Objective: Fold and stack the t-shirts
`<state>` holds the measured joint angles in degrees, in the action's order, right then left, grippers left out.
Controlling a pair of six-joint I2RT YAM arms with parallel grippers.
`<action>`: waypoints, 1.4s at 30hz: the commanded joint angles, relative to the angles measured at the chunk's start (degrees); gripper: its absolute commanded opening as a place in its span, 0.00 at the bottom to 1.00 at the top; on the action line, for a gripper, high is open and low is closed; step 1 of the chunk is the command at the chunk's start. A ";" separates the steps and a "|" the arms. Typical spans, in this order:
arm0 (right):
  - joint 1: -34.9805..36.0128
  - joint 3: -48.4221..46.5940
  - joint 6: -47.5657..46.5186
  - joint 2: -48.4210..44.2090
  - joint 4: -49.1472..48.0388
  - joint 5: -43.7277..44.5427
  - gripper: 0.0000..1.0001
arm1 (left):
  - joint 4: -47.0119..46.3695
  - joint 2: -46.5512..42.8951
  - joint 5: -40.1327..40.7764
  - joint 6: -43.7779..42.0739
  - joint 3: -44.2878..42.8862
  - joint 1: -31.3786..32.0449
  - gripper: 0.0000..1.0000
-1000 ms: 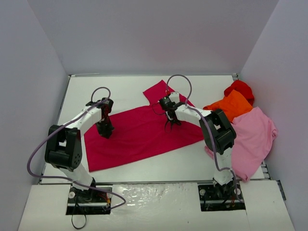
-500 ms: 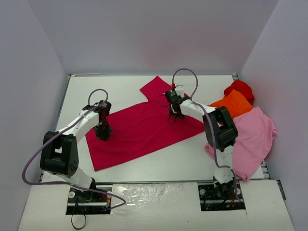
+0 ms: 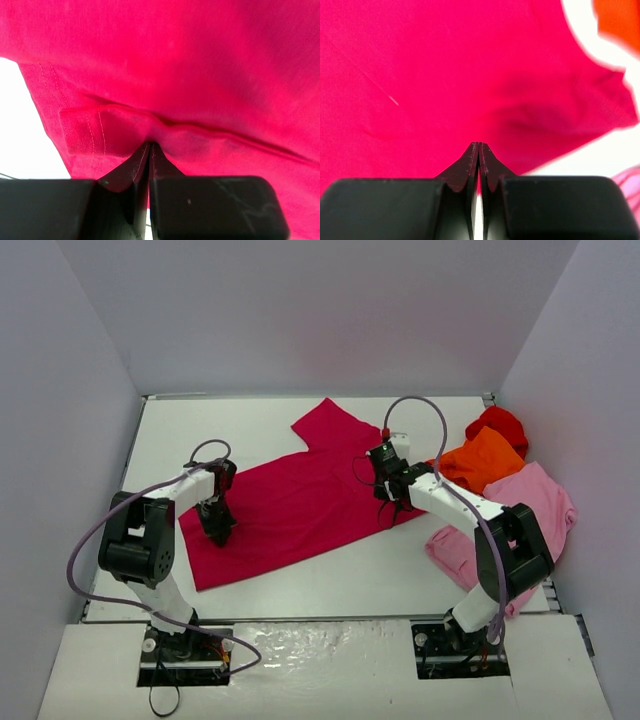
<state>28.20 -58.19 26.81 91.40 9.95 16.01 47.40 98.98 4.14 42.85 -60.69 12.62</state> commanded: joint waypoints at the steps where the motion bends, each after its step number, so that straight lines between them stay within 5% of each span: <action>1: 0.44 2.27 0.88 -0.40 0.36 -0.21 0.00 | -3.42 4.04 0.92 0.43 -8.33 -0.41 0.00; 6: 0.45 2.30 0.39 2.75 -1.75 0.08 0.00 | -0.82 6.04 2.94 -1.46 -12.10 -2.03 0.00; 14: 0.54 3.21 -0.05 5.93 -4.18 0.16 0.00 | -1.36 2.86 3.40 -5.02 -6.23 -12.26 0.00; 29: 0.62 3.78 -0.54 4.02 -5.10 0.12 0.00 | 5.14 -1.23 3.77 -3.86 -11.39 -14.82 0.00; 34: 0.62 4.52 -0.74 5.81 -6.77 0.70 0.00 | -0.44 -4.08 1.36 -2.32 -9.78 -14.33 0.00; 42: 1.22 5.42 0.24 7.92 -6.59 -2.61 0.00 | -1.99 4.00 1.92 -3.43 -16.25 -13.76 0.00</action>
<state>28.64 -53.12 26.57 98.25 3.72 14.88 46.44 100.36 5.39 39.66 -71.12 -1.31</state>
